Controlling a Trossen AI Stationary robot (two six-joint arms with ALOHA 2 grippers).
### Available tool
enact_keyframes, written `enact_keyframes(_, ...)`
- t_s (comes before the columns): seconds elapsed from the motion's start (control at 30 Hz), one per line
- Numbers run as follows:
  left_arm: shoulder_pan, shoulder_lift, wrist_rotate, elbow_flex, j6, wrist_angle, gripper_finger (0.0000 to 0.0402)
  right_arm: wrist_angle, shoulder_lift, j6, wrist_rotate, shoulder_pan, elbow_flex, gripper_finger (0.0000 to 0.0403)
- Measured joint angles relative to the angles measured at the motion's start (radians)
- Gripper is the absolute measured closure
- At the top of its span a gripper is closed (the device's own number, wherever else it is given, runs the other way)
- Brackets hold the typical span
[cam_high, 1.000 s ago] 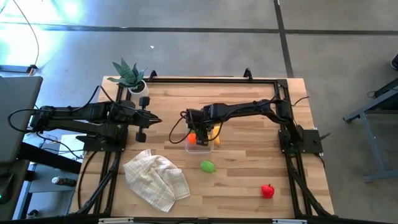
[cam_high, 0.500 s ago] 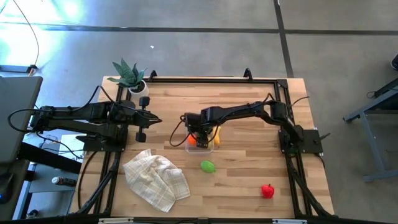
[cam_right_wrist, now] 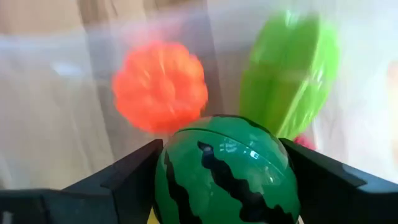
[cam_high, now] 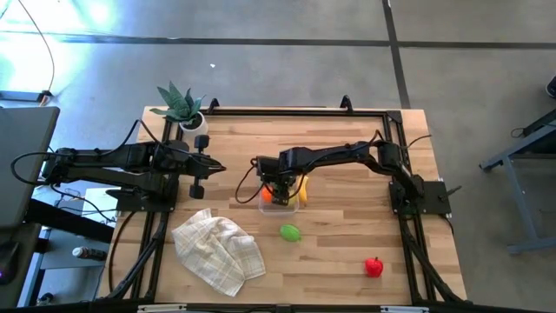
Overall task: Pick and placing Produce into tupperware
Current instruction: Put the green watermelon into the transparent bin
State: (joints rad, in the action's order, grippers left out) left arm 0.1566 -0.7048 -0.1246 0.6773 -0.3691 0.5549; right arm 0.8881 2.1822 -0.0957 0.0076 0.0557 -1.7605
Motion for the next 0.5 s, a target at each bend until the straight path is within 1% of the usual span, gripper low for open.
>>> enact_keyframes(0.2,0.000,0.000,0.000,0.000,0.000,0.000,0.0399,-0.001,-0.001,0.026,-0.001,0.001,-0.015,0.0102)
enact_keyframes(0.5,0.000,0.000,0.000,0.000,0.000,0.000,0.0399,-0.011,0.000,0.019,-0.007,0.001,0.051,0.0102)
